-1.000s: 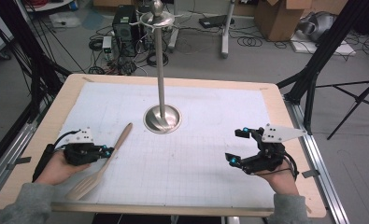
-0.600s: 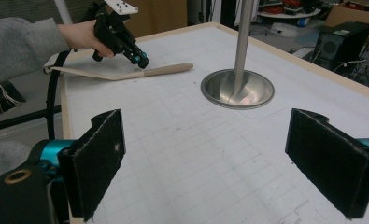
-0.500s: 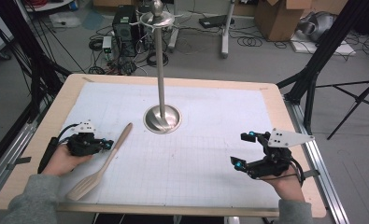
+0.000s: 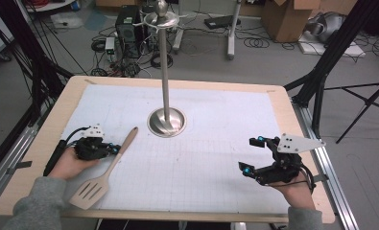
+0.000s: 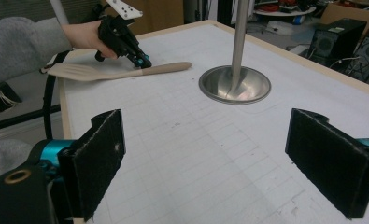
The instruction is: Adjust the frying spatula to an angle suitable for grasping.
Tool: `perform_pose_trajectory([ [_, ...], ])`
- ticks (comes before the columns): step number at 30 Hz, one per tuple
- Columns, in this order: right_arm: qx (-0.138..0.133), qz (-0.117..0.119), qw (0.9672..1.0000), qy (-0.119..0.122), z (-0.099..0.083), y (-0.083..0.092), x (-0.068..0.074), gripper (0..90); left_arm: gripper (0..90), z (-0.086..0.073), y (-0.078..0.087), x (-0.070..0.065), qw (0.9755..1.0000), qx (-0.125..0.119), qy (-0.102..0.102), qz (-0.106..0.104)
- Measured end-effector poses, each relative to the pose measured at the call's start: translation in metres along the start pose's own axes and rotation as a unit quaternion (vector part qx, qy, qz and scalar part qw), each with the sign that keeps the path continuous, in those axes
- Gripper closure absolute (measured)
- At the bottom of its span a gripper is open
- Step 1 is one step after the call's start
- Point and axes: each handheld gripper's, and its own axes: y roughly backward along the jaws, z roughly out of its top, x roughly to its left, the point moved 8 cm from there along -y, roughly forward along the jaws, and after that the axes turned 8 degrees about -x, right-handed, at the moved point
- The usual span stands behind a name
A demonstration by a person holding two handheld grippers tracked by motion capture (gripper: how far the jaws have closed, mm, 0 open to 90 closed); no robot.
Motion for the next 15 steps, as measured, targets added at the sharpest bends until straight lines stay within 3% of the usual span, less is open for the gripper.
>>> perform_pose_trajectory([
  [9,0.003,-0.002,1.0,-0.001,-0.0018,0.0008,-0.0015,11.2,89.8,0.0019,-0.0027,-0.0024,1.0,-0.002,-0.008,-0.003],
  [15,0.002,-0.001,1.0,-0.003,-0.0022,0.0006,-0.0006,11.2,89.8,0.0072,-0.0063,-0.0099,0.9997,-0.004,-0.015,-0.019],
])
